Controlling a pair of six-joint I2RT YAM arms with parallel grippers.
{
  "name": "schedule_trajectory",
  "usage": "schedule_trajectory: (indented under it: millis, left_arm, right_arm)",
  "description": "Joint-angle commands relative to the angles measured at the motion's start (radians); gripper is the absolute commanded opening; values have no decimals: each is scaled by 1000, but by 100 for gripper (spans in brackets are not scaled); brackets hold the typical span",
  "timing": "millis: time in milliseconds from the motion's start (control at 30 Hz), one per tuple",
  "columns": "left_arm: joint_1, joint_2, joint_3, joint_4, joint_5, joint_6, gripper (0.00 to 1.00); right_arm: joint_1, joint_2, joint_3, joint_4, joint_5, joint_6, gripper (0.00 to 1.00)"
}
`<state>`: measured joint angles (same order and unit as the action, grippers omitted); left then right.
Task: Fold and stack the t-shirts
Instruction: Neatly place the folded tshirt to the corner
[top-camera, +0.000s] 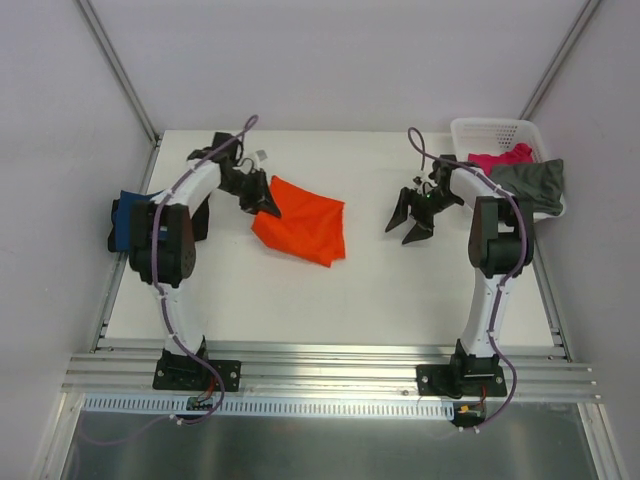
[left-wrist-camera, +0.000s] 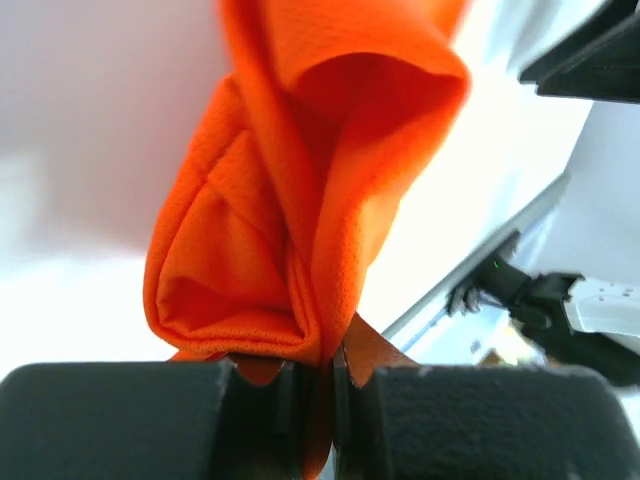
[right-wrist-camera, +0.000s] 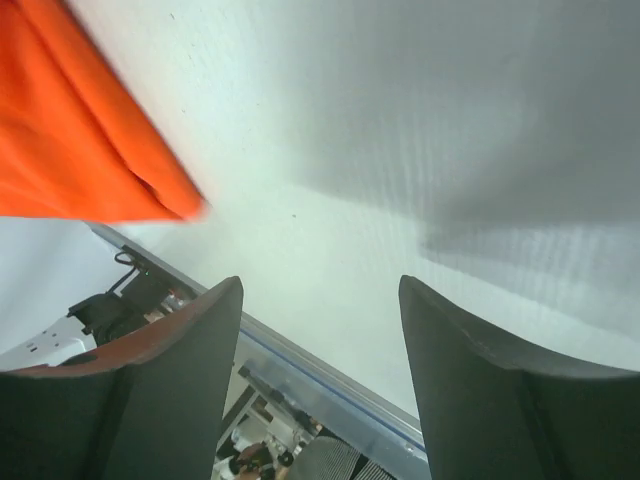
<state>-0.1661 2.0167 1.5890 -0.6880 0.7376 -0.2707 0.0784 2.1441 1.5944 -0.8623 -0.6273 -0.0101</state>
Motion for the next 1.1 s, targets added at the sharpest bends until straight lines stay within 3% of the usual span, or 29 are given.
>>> schedule_trajectory:
  millis: [0, 267, 467, 1067]
  left_arm:
    - [95, -148, -58, -105, -46, 120, 0]
    - [243, -308, -150, -143, -92, 185, 0]
    - [384, -309, -84, -226, -90, 246, 0]
    - [500, -220, 130, -252, -155, 294, 0]
  right_arm:
    - [-20, -105, 10, -34, 29, -40, 68]
    - [-22, -170, -10, -24, 55, -53, 69]
    - [-19, -207, -59, -11, 61, -56, 69]
    - [-29, -222, -90, -4, 46, -64, 69]
